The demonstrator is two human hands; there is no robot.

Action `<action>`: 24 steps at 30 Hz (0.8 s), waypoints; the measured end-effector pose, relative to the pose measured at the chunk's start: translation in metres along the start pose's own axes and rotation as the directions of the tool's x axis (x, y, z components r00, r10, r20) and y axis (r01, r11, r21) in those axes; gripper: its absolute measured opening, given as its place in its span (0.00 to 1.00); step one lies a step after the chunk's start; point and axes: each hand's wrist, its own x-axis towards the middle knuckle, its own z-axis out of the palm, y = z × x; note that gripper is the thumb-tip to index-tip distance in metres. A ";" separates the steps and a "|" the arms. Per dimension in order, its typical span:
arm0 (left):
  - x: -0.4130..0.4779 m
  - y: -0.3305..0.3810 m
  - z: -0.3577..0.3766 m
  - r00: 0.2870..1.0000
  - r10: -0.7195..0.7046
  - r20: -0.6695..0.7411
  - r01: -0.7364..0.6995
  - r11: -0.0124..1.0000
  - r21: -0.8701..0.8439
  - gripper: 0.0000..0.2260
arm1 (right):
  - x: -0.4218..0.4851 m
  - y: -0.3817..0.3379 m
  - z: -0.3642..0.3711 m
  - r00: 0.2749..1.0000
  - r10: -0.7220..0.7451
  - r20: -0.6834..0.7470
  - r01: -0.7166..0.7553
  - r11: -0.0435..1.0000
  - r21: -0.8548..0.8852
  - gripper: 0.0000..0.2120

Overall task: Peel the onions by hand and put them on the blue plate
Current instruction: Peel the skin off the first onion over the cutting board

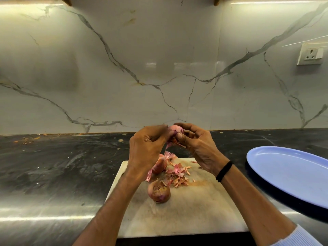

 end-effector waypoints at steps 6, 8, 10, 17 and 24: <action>0.001 -0.008 0.002 0.998 0.056 0.024 -0.058 0.991 0.117 0.16 | -0.002 0.001 -0.001 0.996 -0.092 0.013 0.093 0.983 -0.161 0.19; 0.001 -0.011 0.003 0.996 0.079 0.044 -0.085 0.984 0.156 0.16 | -0.002 0.002 -0.002 0.993 -0.115 0.031 0.118 0.972 -0.201 0.17; 0.002 -0.012 0.001 0.993 0.103 0.059 -0.112 0.977 0.179 0.14 | -0.001 0.002 -0.003 0.991 -0.127 0.033 0.131 0.963 -0.237 0.17; 0.002 -0.013 0.000 0.989 0.109 0.105 -0.126 0.976 0.176 0.15 | -0.001 0.004 -0.008 0.988 -0.149 0.038 0.153 0.937 -0.313 0.17; 0.000 -0.010 0.002 0.995 0.051 0.082 -0.062 0.988 0.140 0.13 | -0.002 0.005 -0.006 0.987 -0.150 0.053 0.159 0.916 -0.368 0.20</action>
